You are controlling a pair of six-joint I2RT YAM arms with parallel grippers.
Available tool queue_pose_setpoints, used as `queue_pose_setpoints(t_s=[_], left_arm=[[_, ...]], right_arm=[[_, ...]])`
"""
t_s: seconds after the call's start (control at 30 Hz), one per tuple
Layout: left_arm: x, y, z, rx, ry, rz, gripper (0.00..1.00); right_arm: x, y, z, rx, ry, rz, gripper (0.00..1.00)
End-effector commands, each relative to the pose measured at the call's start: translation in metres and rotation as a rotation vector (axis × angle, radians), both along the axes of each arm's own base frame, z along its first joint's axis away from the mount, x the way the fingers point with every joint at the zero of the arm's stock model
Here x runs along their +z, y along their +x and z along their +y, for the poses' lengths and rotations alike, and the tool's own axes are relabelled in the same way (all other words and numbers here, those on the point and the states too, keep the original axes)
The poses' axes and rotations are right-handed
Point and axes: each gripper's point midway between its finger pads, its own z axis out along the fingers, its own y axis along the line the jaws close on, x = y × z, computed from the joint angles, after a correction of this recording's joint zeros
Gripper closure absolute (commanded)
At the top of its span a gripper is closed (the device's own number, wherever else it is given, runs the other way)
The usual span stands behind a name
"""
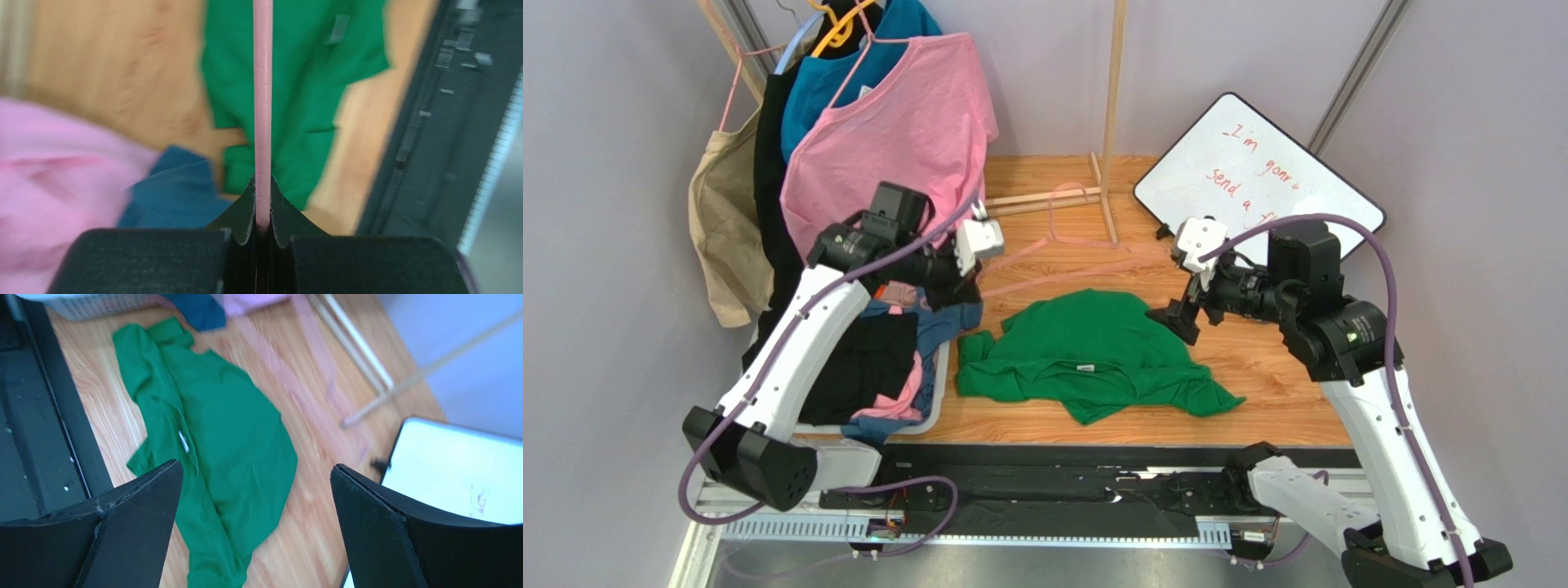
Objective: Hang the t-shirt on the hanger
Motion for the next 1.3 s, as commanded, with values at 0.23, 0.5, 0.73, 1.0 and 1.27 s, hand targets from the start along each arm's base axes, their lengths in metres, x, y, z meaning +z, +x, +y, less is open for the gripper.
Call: queue_pose_setpoints(t_s=[0.23, 0.5, 0.73, 1.0, 1.27], left_arm=[[0.002, -0.091, -0.056, -0.263, -0.207, 0.231, 1.0], [-0.005, -0.09, -0.072, -0.301, -0.192, 0.231, 1.0], [-0.013, -0.091, -0.082, -0.323, -0.157, 0.203, 1.0], [-0.026, -0.079, -0.08, -0.265, -0.1, 0.209, 0.59], [-0.084, -0.054, -0.043, -0.101, -0.019, 0.206, 0.32]], right_arm=[[0.04, -0.015, 0.073, 0.223, 0.153, -0.13, 0.16], [0.027, -0.024, 0.097, 0.3, 0.142, -0.101, 0.24], [0.022, -0.027, 0.104, 0.338, 0.141, -0.053, 0.48], [0.003, -0.032, 0.094, 0.296, 0.117, 0.0, 1.0], [-0.049, -0.033, 0.045, 0.183, -0.051, -0.069, 1.0]])
